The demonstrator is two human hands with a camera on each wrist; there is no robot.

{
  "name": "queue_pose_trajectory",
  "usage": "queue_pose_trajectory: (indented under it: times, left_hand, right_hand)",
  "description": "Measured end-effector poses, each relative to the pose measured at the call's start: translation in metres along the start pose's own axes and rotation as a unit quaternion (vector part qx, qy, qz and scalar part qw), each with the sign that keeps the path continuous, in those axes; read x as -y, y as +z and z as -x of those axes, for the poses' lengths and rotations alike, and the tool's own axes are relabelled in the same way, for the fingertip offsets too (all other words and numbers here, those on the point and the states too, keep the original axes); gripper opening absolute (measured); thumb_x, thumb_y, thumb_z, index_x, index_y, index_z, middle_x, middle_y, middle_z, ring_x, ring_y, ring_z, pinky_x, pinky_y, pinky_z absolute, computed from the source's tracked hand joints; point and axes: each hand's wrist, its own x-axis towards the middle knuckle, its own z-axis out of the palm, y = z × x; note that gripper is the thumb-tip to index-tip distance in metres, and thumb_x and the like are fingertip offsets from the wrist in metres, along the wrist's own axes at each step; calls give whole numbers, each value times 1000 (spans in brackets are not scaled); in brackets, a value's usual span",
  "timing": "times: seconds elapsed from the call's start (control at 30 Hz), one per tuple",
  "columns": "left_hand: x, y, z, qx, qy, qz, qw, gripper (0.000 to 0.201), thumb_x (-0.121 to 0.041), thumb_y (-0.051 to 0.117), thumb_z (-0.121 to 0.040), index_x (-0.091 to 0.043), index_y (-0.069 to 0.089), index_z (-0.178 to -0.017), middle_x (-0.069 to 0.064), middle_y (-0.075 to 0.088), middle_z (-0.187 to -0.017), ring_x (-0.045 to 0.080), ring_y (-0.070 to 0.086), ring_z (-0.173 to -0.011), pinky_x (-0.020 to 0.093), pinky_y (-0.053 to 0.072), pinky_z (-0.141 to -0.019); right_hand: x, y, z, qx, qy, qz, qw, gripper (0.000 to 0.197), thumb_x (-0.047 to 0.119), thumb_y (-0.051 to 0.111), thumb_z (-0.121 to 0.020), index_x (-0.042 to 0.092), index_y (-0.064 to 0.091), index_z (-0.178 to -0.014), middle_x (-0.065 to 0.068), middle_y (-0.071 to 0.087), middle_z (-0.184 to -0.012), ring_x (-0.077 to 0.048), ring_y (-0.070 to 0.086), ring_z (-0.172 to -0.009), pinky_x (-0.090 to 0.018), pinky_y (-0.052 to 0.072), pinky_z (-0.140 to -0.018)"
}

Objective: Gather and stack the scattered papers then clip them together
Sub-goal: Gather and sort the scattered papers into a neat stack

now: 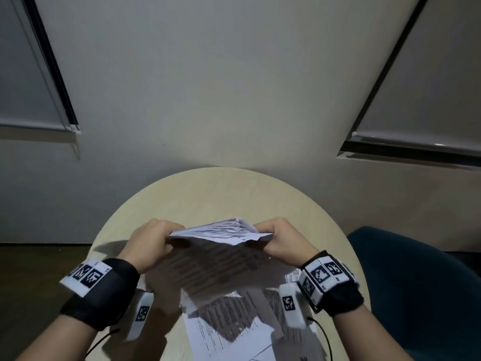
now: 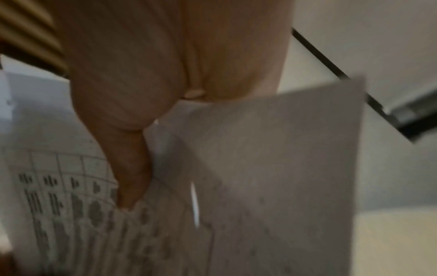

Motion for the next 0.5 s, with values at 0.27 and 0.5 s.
queue_pose_trajectory:
  times: [0.27, 0.5]
  left_hand:
    - [4, 15, 6, -90, 10, 122, 988, 33, -9, 70, -79, -41, 63, -81, -13, 71, -86, 13, 63, -87, 34, 50, -74]
    - [66, 52, 30, -69, -349, 416, 837, 116, -44, 82, -66, -30, 5, -151, 11, 18, -158, 31, 25, -143, 50, 27, -113]
  right_hand:
    - [-7, 10, 10, -78, -1, -79, 994, 15, 28, 68, -88, 19, 79, -92, 3, 77, -88, -7, 70, -85, -37, 58, -73]
    - [-36, -5, 36, -151, 87, -215, 961, 17, 5, 66, -88, 13, 80, -83, -5, 76, -81, -13, 69, -70, -27, 54, -62]
